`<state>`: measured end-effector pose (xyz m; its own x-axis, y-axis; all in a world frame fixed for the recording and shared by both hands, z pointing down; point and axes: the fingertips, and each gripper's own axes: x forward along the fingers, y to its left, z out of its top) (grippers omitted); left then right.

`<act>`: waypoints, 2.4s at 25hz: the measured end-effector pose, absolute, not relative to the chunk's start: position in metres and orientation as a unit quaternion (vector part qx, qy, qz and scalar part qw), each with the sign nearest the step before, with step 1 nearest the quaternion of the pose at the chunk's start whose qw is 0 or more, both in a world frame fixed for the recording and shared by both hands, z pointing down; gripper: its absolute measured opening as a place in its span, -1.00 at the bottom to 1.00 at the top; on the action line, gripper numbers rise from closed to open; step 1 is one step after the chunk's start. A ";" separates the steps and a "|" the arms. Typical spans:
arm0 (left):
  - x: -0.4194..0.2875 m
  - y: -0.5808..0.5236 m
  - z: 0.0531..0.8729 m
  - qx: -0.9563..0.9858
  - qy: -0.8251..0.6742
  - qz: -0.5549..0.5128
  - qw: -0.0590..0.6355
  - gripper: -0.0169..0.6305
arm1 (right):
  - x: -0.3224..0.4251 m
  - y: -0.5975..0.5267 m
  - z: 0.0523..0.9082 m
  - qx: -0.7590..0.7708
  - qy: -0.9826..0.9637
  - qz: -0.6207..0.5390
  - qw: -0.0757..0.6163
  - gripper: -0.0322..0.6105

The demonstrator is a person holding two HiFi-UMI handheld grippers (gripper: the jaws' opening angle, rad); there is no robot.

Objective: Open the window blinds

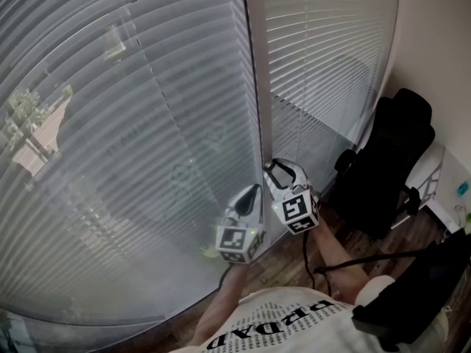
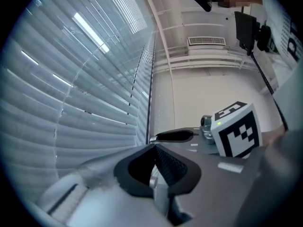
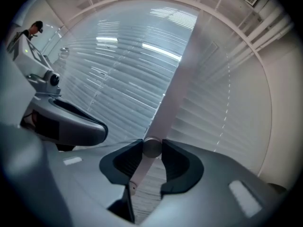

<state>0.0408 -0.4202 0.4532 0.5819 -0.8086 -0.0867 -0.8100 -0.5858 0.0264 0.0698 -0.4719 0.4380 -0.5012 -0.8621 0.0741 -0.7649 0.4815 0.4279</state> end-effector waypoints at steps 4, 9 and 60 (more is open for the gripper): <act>0.040 -0.420 0.450 -0.888 0.458 0.046 0.008 -0.97 | 0.071 -0.473 0.438 0.478 -0.853 -0.161 0.130 -0.48; 0.041 -0.423 0.456 -0.890 0.455 0.044 0.006 -0.97 | 0.072 -0.474 0.439 0.476 -0.862 -0.133 0.113 -0.48; 0.041 -0.419 0.458 -0.893 0.447 0.046 0.000 -0.97 | 0.070 -0.473 0.440 0.474 -0.839 -0.205 0.172 -0.48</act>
